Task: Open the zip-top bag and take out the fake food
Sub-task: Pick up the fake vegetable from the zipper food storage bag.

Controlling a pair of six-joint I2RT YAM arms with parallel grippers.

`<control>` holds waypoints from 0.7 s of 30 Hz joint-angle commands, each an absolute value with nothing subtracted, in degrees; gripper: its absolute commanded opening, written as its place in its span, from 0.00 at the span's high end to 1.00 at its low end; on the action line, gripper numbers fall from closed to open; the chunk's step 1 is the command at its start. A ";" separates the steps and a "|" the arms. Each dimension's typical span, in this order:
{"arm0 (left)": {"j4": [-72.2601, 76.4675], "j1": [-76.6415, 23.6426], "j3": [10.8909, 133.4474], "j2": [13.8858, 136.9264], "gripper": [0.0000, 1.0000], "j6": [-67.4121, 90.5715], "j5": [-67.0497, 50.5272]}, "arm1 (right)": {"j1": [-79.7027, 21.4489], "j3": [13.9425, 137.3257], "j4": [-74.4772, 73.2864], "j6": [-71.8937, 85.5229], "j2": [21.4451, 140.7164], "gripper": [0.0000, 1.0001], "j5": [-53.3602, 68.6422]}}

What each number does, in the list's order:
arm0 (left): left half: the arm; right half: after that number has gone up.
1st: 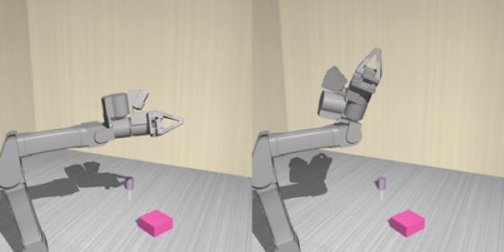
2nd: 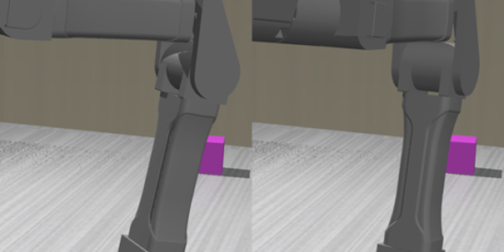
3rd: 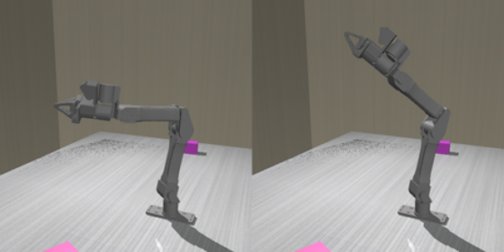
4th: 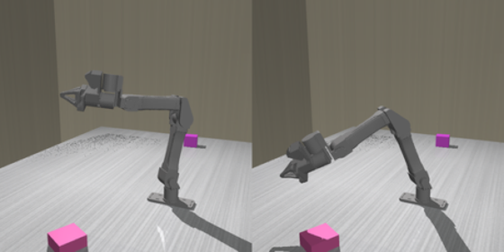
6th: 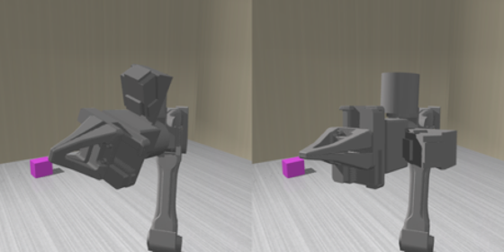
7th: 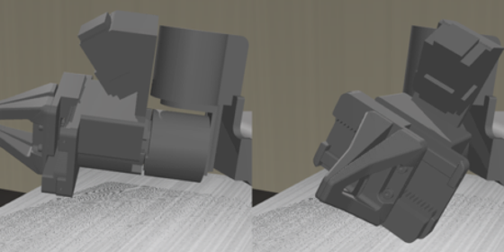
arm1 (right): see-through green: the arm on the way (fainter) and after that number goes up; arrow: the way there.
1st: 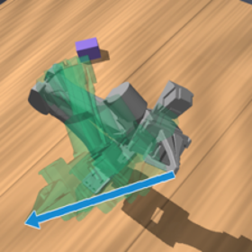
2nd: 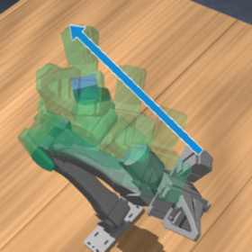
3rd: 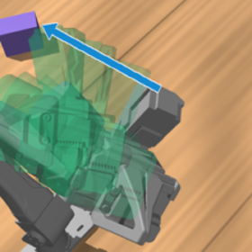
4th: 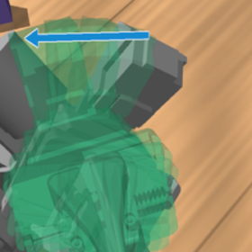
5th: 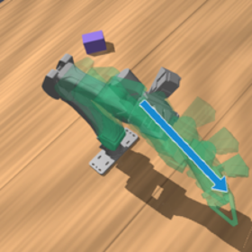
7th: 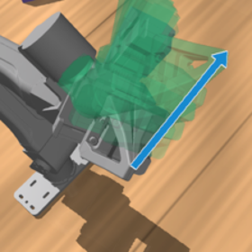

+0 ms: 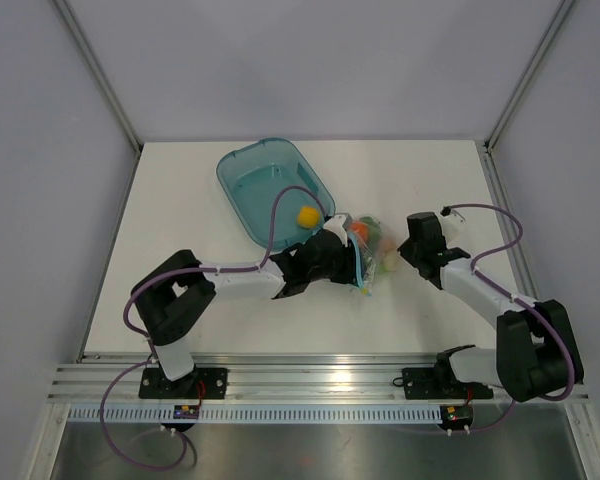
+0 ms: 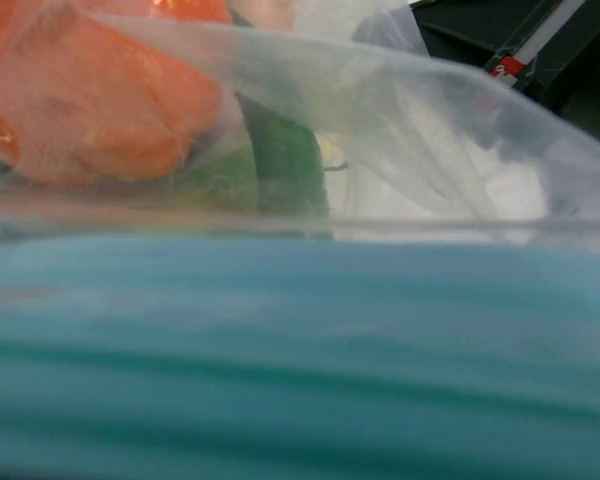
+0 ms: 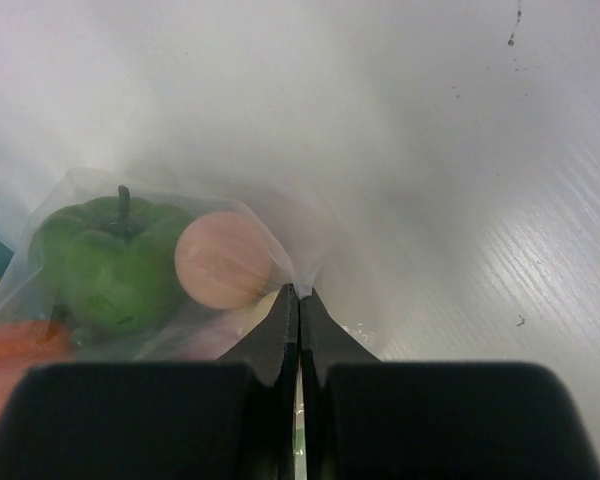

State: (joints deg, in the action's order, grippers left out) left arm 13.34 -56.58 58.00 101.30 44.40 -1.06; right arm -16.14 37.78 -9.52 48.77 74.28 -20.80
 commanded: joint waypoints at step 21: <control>6.07 -52.65 59.85 96.06 0.85 43.15 -9.74 | -14.06 36.04 -11.25 52.47 69.43 1.00 -31.64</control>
State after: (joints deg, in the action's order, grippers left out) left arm 6.90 -53.32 57.30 99.13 44.16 -5.34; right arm -14.57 36.29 -11.14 50.98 71.16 -28.03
